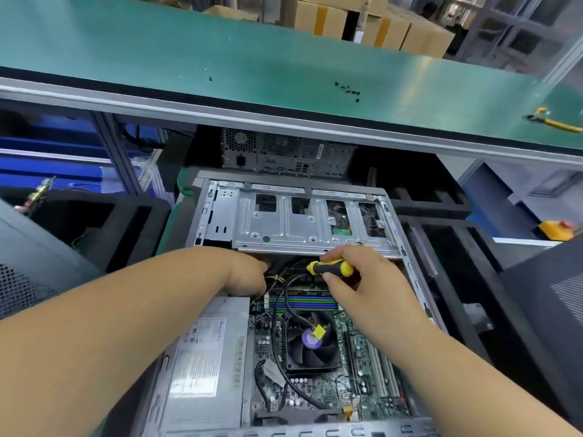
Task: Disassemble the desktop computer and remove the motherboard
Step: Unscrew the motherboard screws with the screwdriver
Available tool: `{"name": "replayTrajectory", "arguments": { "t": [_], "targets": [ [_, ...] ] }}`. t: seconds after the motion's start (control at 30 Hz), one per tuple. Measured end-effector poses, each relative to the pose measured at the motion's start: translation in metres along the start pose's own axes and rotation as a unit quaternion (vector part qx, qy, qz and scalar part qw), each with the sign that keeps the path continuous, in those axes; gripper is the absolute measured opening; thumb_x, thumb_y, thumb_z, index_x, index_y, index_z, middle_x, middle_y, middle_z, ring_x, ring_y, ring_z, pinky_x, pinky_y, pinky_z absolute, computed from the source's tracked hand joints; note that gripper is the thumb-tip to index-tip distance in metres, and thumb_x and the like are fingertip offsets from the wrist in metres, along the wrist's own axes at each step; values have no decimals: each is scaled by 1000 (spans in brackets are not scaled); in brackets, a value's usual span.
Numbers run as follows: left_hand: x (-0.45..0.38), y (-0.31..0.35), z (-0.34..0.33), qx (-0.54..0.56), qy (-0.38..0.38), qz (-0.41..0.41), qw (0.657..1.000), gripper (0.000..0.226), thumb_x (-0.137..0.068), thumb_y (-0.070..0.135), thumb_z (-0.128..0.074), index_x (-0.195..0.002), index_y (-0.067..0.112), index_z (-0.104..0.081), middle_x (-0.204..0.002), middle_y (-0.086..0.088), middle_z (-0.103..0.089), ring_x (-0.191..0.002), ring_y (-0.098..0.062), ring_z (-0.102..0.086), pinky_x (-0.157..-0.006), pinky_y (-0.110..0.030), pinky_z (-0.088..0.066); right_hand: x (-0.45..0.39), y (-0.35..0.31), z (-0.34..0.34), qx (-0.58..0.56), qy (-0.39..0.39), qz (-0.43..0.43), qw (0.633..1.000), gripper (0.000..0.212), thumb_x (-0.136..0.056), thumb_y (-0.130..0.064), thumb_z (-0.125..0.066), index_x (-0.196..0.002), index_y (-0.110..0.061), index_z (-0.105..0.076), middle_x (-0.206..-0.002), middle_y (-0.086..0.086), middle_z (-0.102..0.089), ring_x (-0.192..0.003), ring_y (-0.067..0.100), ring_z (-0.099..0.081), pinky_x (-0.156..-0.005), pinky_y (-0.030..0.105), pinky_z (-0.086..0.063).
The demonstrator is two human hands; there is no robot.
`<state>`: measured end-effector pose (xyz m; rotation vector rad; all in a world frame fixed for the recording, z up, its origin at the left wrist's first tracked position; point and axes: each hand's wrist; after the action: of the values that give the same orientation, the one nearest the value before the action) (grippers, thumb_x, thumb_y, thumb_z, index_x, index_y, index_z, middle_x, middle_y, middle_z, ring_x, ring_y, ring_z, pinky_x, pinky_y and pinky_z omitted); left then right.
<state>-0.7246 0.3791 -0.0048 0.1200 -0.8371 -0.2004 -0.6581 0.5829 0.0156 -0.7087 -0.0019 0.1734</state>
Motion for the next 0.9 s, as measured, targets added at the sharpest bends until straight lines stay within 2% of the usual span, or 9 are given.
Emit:
{"name": "replayTrajectory", "arguments": {
  "t": [0.1,0.2,0.3,0.37,0.43,0.5,0.67,0.77,0.9],
  "targets": [
    [-5,-2,0,-44,-50,1,998,70,-94,21,-51,-153,22,-13,-146,-11,-42,-115,-27,-51,-88,-33,-43,-2,2,-1,24,-5,28,999,16,-89,-30,-65,-100,-40,-60,-88,-22,-53,-88,-5,-51,-69,4,-39],
    [-10,-3,3,-103,-63,-5,993,66,-96,21,-50,-152,21,-16,-144,-9,-45,-117,-27,-53,-89,-32,-44,-5,3,-1,53,-7,50,997,18,-89,-31,-65,-103,-41,-60,-89,-25,-52,-93,-6,-48,-75,2,-36],
    [-15,-2,2,-112,-110,-3,988,65,-98,16,-44,-153,18,-9,-143,-11,-43,-107,-26,-51,-93,-33,-42,-7,3,-4,49,-5,67,997,19,-89,-34,-63,-107,-39,-60,-95,-24,-55,-95,-4,-50,-77,6,-39],
    [-17,-1,0,-112,-118,2,987,66,-100,14,-41,-153,17,-1,-144,-12,-42,-113,-28,-51,-94,-31,-40,-8,2,-6,38,7,81,996,19,-89,-35,-63,-108,-37,-61,-98,-21,-57,-93,-1,-52,-76,11,-43],
    [-19,-3,-2,-108,-124,-7,986,66,-101,12,-39,-153,16,2,-143,-13,-42,-118,-27,-49,-81,-24,-36,-9,0,-9,41,7,98,994,20,-90,-34,-64,-109,-34,-62,-99,-19,-59,-90,2,-54,-75,15,-45],
    [-20,-4,-2,-101,-134,-22,986,65,-101,8,-38,-152,14,0,-130,-12,-50,-103,-22,-45,-68,-16,-29,-13,-2,-14,73,-16,107,991,23,-90,-34,-64,-113,-32,-62,-103,-16,-61,-90,5,-55,-76,19,-47],
    [-13,-3,4,-152,-175,-21,973,79,-101,18,-40,-148,26,24,-145,-22,-39,-122,-29,-47,-98,-33,-37,-18,0,-25,163,-85,116,976,33,-97,-38,-54,-128,-27,-57,-111,-7,-59,-97,15,-57,-78,26,-45],
    [-12,-2,6,-149,-190,-22,970,81,-101,17,-40,-147,29,25,-143,-24,-40,-115,-31,-51,-99,-36,-40,-18,5,-27,173,-86,104,976,34,-98,-42,-48,-129,-28,-54,-110,-7,-59,-96,14,-55,-77,25,-44],
    [-12,-3,3,-151,-170,-23,974,75,-100,17,-40,-152,21,15,-143,-21,-43,-124,-31,-48,-96,-33,-41,-23,5,-32,174,-92,95,976,34,-99,-42,-47,-130,-29,-53,-114,-6,-59,-100,15,-55,-81,26,-44]
  ]
}}
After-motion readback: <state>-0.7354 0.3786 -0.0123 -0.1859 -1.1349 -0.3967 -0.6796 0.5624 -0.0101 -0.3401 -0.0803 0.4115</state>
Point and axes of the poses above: each hand's wrist, its own x-axis away from the middle knuckle, its own z-axis out of the back of the hand, y = z × x
